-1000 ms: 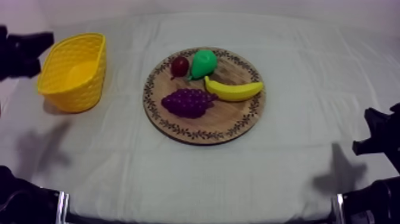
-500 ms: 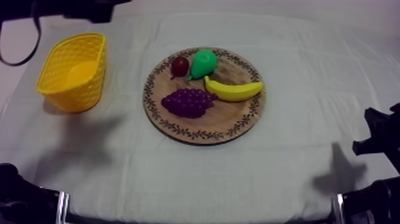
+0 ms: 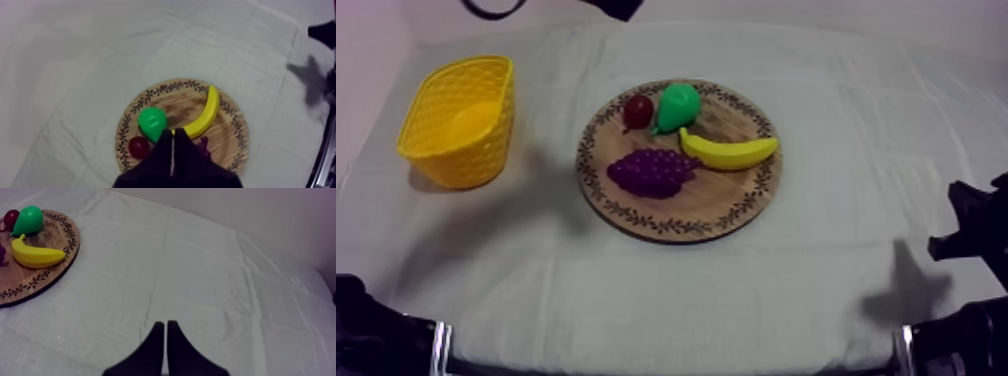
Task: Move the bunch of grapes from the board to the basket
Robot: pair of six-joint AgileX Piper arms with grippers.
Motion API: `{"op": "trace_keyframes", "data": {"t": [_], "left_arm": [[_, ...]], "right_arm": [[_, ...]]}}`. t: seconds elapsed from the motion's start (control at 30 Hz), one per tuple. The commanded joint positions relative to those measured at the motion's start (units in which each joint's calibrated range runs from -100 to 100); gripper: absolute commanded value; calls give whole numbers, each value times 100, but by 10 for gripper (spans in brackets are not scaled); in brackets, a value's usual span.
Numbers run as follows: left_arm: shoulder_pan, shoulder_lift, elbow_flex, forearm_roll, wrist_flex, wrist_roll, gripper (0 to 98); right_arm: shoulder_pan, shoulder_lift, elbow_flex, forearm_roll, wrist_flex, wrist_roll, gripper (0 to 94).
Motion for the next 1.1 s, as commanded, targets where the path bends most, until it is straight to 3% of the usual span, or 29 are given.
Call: {"op": "trace_keyframes", "data": {"t": [0.0, 0.4, 0.47, 0.63, 0.7, 0.77, 0.9, 1.07], "left_arm": [[-32, 386, -114, 72, 96, -210, 0], [-347, 736, 369, 563, -232, -744, 0], [-418, 750, 456, 669, -210, -967, 0], [-652, 815, 584, 927, 476, -1924, 0], [-723, 842, 641, 909, 831, -2184, 0], [-743, 861, 755, 769, 1120, -2330, 0], [-706, 875, 1033, 450, 1303, -2476, 0], [-634, 817, 1248, 324, 1289, -2535, 0]], "right_arm": [[1, 2, -1, 0, 4, -1, 3], [1, 2, -1, 0, 4, -1, 3], [1, 2, -1, 0, 4, -1, 3], [1, 2, -1, 0, 4, -1, 3], [1, 2, -1, 0, 4, -1, 3], [1, 2, -1, 0, 4, -1, 3], [1, 2, -1, 0, 4, -1, 3], [1, 2, -1, 0, 4, -1, 3]]}}
